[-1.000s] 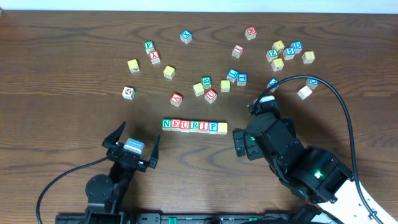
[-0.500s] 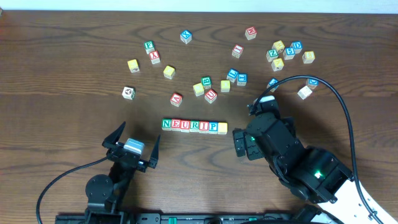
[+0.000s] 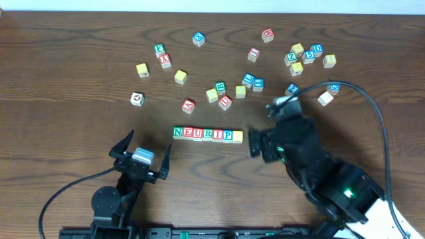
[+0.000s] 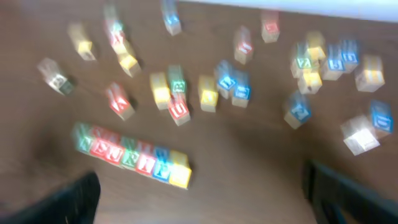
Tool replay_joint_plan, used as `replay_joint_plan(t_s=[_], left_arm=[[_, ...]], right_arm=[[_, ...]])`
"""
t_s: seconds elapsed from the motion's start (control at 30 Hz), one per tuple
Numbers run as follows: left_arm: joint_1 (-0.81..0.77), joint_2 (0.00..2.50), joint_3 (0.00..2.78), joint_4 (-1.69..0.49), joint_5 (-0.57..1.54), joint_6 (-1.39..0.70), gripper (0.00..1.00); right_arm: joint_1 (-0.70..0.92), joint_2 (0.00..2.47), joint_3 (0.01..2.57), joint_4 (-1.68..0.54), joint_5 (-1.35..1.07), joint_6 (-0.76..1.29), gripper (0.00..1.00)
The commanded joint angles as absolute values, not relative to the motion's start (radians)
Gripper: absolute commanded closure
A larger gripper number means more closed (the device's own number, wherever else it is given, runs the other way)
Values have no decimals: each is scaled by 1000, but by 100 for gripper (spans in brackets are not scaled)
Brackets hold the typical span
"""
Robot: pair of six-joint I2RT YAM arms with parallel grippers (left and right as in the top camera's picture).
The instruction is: Spell out NEURIPS
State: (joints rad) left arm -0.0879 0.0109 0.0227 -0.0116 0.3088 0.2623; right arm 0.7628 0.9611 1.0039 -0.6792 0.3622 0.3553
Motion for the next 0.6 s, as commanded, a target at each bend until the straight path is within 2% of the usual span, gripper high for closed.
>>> replay_joint_plan(t_s=[0.0, 0.03, 0.17, 0.3, 0.4, 0.57], left_arm=[[-86, 4, 4, -45, 314, 261, 2], [-86, 4, 4, -45, 314, 261, 2], [-86, 4, 4, -45, 314, 261, 2], [-86, 4, 4, -45, 314, 261, 2], [-86, 4, 4, -45, 314, 261, 2], [-86, 4, 4, -45, 314, 261, 2]], right_arm=[[721, 834, 878, -468, 308, 141, 1], [693, 759, 769, -282, 235, 30, 1], [613, 597, 508, 107, 73, -160, 1], [516, 472, 317, 357, -43, -289, 1], [426, 377, 215, 450, -76, -312, 1], [282, 205, 122, 456, -85, -311, 1]])
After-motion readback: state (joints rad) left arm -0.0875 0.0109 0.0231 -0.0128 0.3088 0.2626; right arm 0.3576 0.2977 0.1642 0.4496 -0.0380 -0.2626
